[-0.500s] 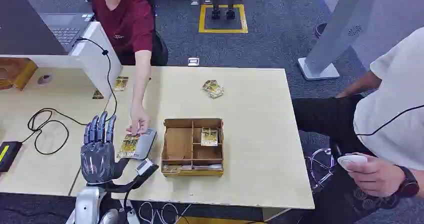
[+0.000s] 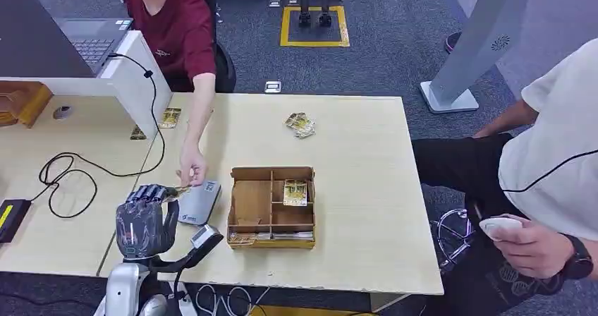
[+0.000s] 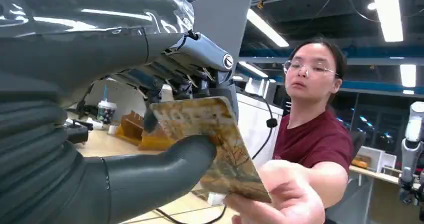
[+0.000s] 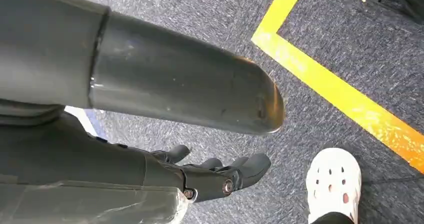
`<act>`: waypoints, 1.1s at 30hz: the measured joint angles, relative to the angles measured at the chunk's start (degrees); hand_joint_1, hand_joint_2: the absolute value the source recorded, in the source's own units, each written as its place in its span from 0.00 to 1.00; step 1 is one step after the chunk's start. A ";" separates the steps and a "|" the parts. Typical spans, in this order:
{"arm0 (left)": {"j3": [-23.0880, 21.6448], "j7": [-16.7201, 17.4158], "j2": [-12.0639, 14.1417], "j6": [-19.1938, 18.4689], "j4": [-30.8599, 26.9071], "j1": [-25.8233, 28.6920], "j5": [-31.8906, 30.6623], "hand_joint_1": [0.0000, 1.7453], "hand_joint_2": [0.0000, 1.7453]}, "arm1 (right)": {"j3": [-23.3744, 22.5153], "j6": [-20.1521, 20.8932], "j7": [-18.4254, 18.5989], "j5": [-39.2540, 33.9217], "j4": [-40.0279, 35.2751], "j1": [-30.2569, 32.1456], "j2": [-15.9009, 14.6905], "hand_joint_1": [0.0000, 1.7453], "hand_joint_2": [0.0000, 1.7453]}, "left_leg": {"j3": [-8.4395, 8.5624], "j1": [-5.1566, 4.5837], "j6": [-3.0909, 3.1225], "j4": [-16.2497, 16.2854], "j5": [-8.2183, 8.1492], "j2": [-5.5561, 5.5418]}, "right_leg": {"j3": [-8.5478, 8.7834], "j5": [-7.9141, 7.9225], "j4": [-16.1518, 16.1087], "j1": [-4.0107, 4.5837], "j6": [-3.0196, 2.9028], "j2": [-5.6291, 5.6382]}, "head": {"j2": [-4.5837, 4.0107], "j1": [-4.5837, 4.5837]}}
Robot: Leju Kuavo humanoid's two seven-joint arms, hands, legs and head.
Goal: Pass the card to the sensor for recognition and then transmit it.
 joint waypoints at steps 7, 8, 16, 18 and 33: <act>0.00 -0.22 0.00 -0.09 0.00 0.01 0.59 1.00 1.00 | 0.02 -0.05 0.00 0.00 0.00 0.00 0.00 0.00 0.00 | 0.00 0.00 0.00 0.00 0.00 0.00 | 0.00 0.00 0.00 0.00 0.00 0.00 | -0.02 0.00; 0.00 -0.35 0.00 -0.09 0.00 0.01 0.85 1.00 1.00 | 0.07 -0.09 0.00 0.00 0.00 0.00 0.00 0.00 0.00 | 0.00 0.00 0.00 0.00 0.00 0.00 | 0.00 0.00 0.00 0.00 0.00 0.00 | 0.00 0.00; 0.00 -3.24 -0.02 -2.76 -0.02 0.03 7.53 1.00 1.00 | 0.22 -0.16 0.50 0.00 0.00 0.00 0.00 0.00 0.00 | 0.00 0.00 0.00 0.00 0.00 0.00 | 0.00 0.00 0.00 0.00 0.00 0.00 | 0.00 0.02; 0.00 -4.07 -0.29 -4.33 -0.20 0.06 11.59 1.00 1.00 | 0.22 -0.15 0.52 0.00 -0.02 0.01 0.02 0.00 0.00 | 0.01 0.00 0.00 0.00 0.00 0.00 | 0.00 0.00 0.00 0.00 0.00 0.00 | 0.00 0.02; 2.71 -5.46 -5.13 -22.45 -4.13 -0.20 48.58 1.00 1.00 | 0.07 -0.46 2.40 0.00 -0.92 0.06 1.03 0.00 0.00 | 0.01 0.00 0.00 0.00 0.00 0.00 | 0.00 0.00 0.00 0.00 0.00 0.00 | 0.00 0.02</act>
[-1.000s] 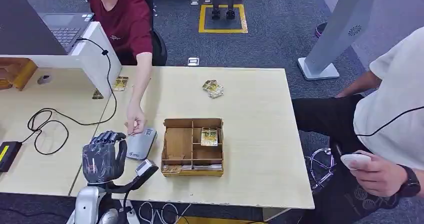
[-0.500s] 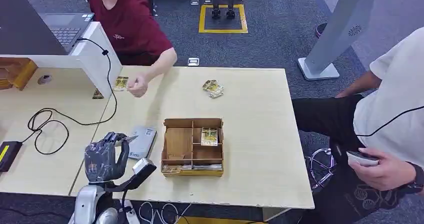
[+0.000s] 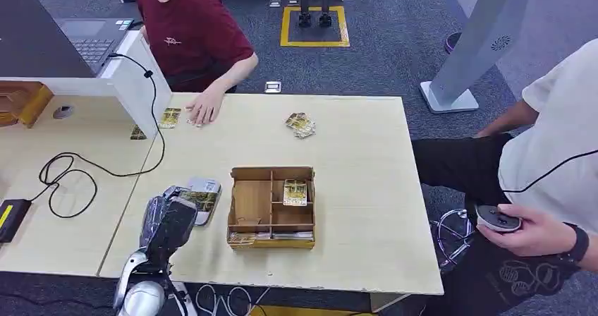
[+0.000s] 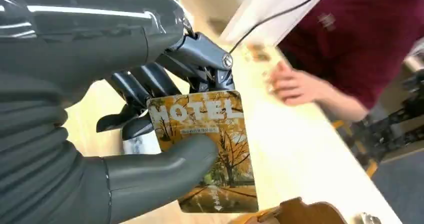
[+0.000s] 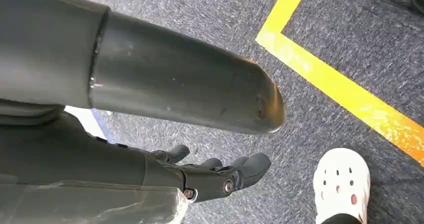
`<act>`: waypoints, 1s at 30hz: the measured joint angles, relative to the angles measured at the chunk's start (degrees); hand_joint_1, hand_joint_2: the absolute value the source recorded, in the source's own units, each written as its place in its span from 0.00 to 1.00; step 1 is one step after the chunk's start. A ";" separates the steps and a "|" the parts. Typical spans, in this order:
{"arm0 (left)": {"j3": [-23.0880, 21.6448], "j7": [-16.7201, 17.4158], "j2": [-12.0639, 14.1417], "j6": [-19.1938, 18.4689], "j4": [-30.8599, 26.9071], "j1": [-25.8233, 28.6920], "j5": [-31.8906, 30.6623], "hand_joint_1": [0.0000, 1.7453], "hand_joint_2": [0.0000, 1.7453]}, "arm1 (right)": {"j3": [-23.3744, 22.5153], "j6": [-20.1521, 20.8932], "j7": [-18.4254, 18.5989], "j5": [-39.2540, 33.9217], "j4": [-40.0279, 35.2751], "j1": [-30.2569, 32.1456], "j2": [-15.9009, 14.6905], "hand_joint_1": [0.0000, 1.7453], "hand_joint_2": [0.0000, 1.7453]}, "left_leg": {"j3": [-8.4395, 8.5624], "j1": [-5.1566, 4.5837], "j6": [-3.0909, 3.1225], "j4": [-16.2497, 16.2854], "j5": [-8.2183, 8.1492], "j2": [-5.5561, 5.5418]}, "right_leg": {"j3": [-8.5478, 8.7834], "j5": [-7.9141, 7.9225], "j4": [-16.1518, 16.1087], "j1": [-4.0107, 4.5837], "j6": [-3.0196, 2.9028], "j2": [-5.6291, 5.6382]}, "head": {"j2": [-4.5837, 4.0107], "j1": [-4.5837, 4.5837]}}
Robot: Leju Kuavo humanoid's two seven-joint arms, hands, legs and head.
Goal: Pass the card to the sensor for recognition and then transmit it.
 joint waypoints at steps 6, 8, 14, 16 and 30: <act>0.97 0.72 -0.40 0.96 0.24 -1.47 5.98 1.00 1.00 | 0.00 -0.57 0.13 0.00 0.02 -0.03 0.02 0.00 0.00 | 0.00 0.01 0.00 0.00 0.00 0.00 | 0.00 0.00 0.00 0.00 0.00 0.00 | 0.00 -0.02; 1.01 0.72 -0.53 1.03 0.31 -1.78 6.13 1.00 1.00 | 0.00 -0.61 0.13 0.00 0.02 -0.02 0.02 0.00 0.00 | 0.00 0.01 0.00 0.00 0.00 0.00 | 0.00 0.00 0.00 0.01 0.00 0.00 | 0.00 0.00; 1.01 2.14 -0.51 3.06 1.94 -3.65 7.49 1.00 1.00 | 0.13 -0.76 0.13 0.00 0.04 -0.07 0.04 0.00 0.00 | 0.00 0.00 0.00 0.00 0.00 -0.01 | 0.00 0.00 0.00 0.00 0.00 -0.01 | 0.00 0.00; 1.01 2.42 -0.51 3.39 2.89 -4.58 7.68 1.00 1.00 | 0.20 -0.79 0.13 0.00 0.04 -0.10 0.04 0.00 0.00 | 0.00 0.00 0.00 0.00 0.00 -0.01 | 0.00 0.00 0.00 0.01 0.00 0.00 | 0.00 0.00; 1.08 3.63 -0.42 4.76 8.87 -7.43 10.68 1.00 1.00 | 1.42 -0.85 0.33 0.00 0.07 -0.22 0.02 0.00 0.00 | 0.00 0.00 0.00 0.00 0.00 0.01 | 0.00 0.00 0.00 0.00 0.00 0.00 | 0.00 0.00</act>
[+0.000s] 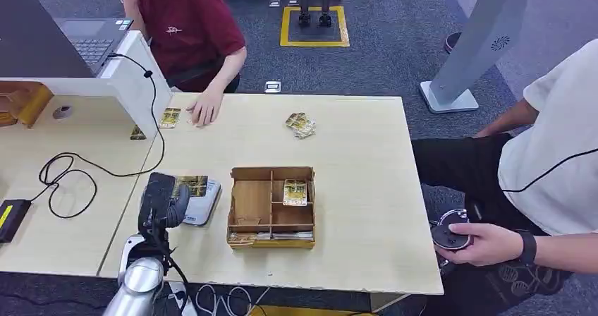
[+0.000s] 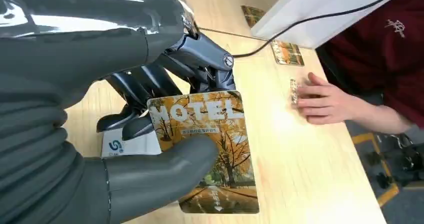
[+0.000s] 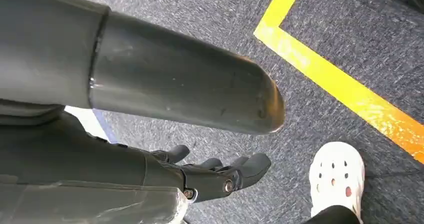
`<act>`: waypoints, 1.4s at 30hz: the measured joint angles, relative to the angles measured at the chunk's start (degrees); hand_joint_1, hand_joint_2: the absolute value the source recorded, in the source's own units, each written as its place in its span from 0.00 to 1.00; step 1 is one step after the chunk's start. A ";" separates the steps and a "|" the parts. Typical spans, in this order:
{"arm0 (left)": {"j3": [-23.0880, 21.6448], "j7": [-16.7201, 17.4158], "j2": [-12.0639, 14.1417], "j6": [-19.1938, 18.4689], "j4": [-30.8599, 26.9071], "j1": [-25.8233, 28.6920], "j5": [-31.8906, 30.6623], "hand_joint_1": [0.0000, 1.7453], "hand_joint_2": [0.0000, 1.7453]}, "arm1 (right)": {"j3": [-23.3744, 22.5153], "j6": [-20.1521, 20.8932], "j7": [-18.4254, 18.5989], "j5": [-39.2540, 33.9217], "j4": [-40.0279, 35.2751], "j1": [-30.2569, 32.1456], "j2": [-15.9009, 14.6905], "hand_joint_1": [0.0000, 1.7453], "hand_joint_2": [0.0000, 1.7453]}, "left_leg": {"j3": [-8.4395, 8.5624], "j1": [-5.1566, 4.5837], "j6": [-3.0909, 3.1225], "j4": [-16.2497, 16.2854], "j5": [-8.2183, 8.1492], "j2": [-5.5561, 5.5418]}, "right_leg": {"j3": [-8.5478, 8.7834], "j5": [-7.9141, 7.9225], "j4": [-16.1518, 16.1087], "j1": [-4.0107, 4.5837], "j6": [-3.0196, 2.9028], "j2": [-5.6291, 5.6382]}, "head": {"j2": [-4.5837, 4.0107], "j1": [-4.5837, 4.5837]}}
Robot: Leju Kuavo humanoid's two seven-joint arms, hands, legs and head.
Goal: Pass the card to the sensor for recognition and then transmit it.
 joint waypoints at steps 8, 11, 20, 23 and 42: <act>1.60 0.44 0.22 3.46 6.94 -1.47 -2.10 1.00 1.00 | 1.49 0.00 0.33 0.00 0.33 -0.25 0.00 0.00 0.00 | 0.00 0.00 0.00 0.00 0.00 0.00 | 0.00 0.00 0.00 0.00 0.00 0.01 | 0.00 -0.02; 2.32 0.44 0.22 3.54 8.40 -1.62 -2.25 1.00 1.00 | 1.68 0.00 0.33 0.00 0.42 -0.29 -0.02 0.00 0.00 | 0.00 0.00 0.00 0.00 0.00 0.00 | 0.00 0.00 0.00 0.00 0.00 0.01 | 0.00 -0.02; 3.76 0.44 0.20 4.35 10.76 -1.84 -3.28 1.00 1.00 | 2.60 0.02 0.29 0.00 0.55 -0.32 -0.28 0.00 0.00 | 0.00 0.00 0.00 0.00 0.00 0.01 | 0.00 0.00 0.00 0.00 0.00 0.01 | 0.00 0.00; 4.33 0.44 0.22 4.87 11.33 -1.99 -3.84 1.00 1.00 | 2.80 0.02 0.29 0.00 0.55 -0.32 -0.28 0.00 0.00 | 0.00 0.00 0.00 0.00 0.00 0.00 | 0.00 0.00 0.00 0.00 0.00 0.01 | -0.02 -0.02; 6.12 0.85 -0.11 5.38 14.83 -2.62 -8.20 1.00 1.00 | 3.11 0.02 -0.02 0.00 0.59 -0.54 -0.31 0.00 0.00 | 0.00 0.00 0.00 0.00 0.00 0.00 | 0.01 0.00 0.00 0.00 0.00 0.00 | 0.00 -0.02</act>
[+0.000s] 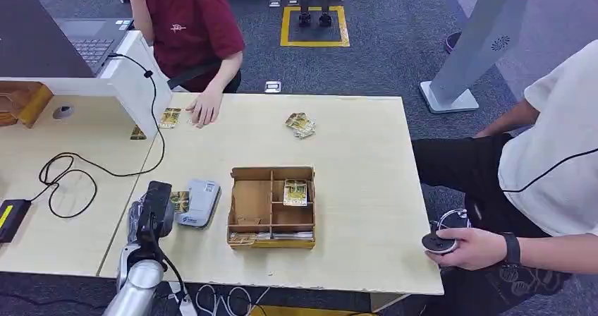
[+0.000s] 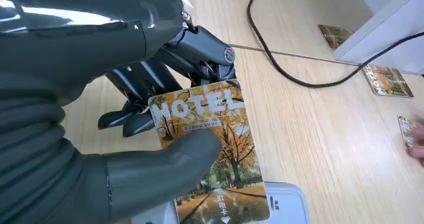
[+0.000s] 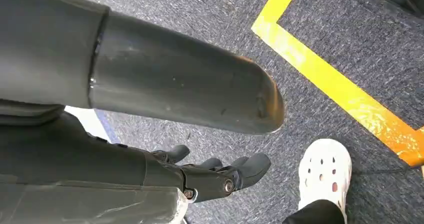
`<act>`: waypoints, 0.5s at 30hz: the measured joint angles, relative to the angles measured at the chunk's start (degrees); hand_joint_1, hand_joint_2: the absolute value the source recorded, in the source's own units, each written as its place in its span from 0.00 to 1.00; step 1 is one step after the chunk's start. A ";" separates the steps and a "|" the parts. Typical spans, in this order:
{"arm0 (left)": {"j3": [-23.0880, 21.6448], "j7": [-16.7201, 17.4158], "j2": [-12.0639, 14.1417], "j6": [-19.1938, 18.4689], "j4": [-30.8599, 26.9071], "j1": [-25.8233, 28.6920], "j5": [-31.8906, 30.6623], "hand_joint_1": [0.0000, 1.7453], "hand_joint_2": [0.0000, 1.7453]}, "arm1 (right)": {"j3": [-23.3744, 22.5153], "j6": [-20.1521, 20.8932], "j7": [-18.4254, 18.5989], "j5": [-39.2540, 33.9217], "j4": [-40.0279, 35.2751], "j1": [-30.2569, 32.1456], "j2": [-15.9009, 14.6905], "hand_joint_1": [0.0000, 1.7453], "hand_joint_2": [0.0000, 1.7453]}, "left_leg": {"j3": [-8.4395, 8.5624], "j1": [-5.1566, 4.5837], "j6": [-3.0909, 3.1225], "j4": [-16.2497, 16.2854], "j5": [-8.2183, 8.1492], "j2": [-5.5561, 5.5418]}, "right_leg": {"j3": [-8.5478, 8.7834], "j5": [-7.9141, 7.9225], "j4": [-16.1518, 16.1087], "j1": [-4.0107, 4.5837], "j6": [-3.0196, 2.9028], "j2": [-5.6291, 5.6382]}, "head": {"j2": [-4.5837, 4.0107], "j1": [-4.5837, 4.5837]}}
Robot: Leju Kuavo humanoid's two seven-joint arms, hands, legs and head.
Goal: Pass the card to the sensor for recognition and then transmit it.
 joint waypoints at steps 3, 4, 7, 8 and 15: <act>-0.02 0.26 -0.09 0.35 0.44 -0.04 -1.24 1.00 1.00 | 0.20 -0.02 0.00 0.00 0.04 -0.01 0.02 0.00 0.00 | 0.00 0.00 0.00 0.00 0.00 0.00 | 0.00 0.00 0.00 0.00 0.00 0.00 | 0.00 0.02; -0.02 0.26 -0.11 0.39 0.54 -0.05 -1.29 1.00 1.00 | 0.26 0.00 0.00 0.00 0.04 -0.01 0.00 0.00 0.00 | 0.00 0.00 0.00 0.00 0.00 0.00 | 0.00 0.00 0.00 0.00 0.00 0.00 | 0.00 0.00; -0.02 0.31 -0.20 0.41 0.81 -0.07 -1.42 1.00 1.00 | 0.37 0.00 0.00 0.00 0.13 -0.03 0.00 0.00 0.00 | 0.00 0.00 0.00 0.00 0.00 0.00 | 0.00 0.00 0.00 0.00 0.00 0.00 | 0.00 0.00; 0.00 0.37 -0.24 0.42 0.92 -0.08 -1.63 1.00 1.00 | 0.42 0.00 -0.04 0.00 0.17 -0.03 0.00 0.00 0.00 | 0.00 0.00 0.00 0.00 0.00 0.00 | 0.00 0.00 0.00 0.00 0.00 0.00 | 0.00 0.02; -0.04 1.75 -0.79 -0.24 1.42 -0.13 -6.67 1.00 1.00 | 0.72 0.02 -0.15 0.00 0.24 -0.05 -0.07 0.00 0.00 | 0.01 -0.01 0.00 0.00 0.00 0.00 | 0.00 0.00 0.00 0.00 0.00 0.00 | 0.00 0.00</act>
